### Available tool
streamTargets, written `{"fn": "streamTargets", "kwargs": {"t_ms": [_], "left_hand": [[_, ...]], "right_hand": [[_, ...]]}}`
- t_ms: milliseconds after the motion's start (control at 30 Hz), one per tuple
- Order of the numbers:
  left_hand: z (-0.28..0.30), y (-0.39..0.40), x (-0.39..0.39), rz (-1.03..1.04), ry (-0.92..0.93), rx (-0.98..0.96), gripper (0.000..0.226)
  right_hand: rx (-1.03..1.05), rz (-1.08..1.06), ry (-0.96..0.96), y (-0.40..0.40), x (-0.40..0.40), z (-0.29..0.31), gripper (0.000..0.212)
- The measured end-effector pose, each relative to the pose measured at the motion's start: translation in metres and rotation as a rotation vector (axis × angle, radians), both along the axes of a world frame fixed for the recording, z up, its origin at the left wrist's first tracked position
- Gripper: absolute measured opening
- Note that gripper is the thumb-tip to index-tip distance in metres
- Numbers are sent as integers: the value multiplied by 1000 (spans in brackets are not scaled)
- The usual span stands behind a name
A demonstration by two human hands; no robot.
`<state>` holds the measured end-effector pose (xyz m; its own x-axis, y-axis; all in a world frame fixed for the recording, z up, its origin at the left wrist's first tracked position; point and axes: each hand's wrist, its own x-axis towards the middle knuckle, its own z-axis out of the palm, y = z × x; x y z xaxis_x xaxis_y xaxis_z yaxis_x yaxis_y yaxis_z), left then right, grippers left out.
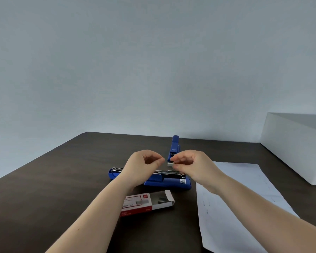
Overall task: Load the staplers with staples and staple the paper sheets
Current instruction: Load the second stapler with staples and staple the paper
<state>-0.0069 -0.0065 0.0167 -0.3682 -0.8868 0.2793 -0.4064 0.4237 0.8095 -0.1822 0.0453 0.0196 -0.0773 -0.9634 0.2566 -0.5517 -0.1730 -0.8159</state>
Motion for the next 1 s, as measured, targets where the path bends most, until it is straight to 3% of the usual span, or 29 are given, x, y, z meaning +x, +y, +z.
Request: {"fn": "streamTargets", "kwargs": {"t_ms": [133, 233, 533, 767, 1000], "left_hand": [[1, -12, 11, 140, -153, -119, 18], [-3, -17, 14, 116, -267, -132, 19], [-11, -26, 13, 42, -460, -81, 23], [-15, -30, 14, 42, -474, -69, 24], [-18, -32, 14, 47, -476, -70, 24]], "right_hand": [[5, 19, 368, -6, 0, 1, 27], [21, 45, 475, -12, 1, 0, 28], [-5, 84, 496, -16, 2, -7, 27], [22, 97, 513, -16, 4, -6, 28], [82, 89, 343, -18, 4, -4, 26]]}}
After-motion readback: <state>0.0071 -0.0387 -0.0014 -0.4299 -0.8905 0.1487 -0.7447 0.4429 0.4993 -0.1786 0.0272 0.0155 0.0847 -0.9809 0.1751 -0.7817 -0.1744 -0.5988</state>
